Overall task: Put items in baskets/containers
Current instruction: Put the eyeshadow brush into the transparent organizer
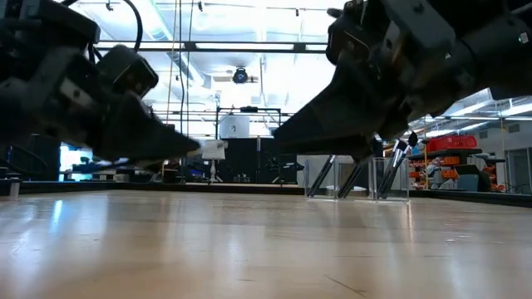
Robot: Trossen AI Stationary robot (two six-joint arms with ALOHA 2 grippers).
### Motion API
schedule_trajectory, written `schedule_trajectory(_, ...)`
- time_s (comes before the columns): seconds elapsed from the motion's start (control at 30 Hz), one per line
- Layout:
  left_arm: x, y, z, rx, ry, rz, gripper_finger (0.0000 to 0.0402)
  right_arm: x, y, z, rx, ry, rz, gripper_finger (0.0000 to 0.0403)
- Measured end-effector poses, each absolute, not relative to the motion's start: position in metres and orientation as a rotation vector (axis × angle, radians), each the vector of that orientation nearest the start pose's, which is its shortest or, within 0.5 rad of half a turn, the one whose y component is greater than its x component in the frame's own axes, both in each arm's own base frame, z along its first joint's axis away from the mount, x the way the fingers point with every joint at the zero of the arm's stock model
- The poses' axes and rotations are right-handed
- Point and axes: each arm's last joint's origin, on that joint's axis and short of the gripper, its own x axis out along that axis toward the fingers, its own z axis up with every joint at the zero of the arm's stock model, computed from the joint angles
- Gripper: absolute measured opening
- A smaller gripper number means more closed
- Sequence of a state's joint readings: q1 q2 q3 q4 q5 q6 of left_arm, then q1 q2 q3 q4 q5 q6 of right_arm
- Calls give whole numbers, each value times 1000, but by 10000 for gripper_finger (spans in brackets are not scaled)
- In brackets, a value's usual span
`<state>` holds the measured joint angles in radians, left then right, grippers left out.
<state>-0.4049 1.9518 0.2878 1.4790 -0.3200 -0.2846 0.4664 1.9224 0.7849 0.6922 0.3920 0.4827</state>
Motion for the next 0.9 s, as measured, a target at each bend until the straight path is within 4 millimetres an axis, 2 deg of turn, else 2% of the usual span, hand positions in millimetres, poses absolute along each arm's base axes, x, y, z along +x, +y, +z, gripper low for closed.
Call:
schedule_trajectory(0.23, 244, -97, 94, -328, 100, -163, 17, 324, 149, 119, -6, 330, 8, 168)
schedule_trajectory(0.37, 255, -104, 102, -354, 67, -239, 17, 328, 150, 118, -143, 267, 0, 182)
schedule_trajectory(0.63, 264, -109, 109, -365, 36, -284, 18, 349, 171, 126, -347, 206, 55, 162)
schedule_trajectory(0.9, 264, -109, 109, -365, 38, -276, 20, 347, 182, 131, -402, 188, 2, 117)
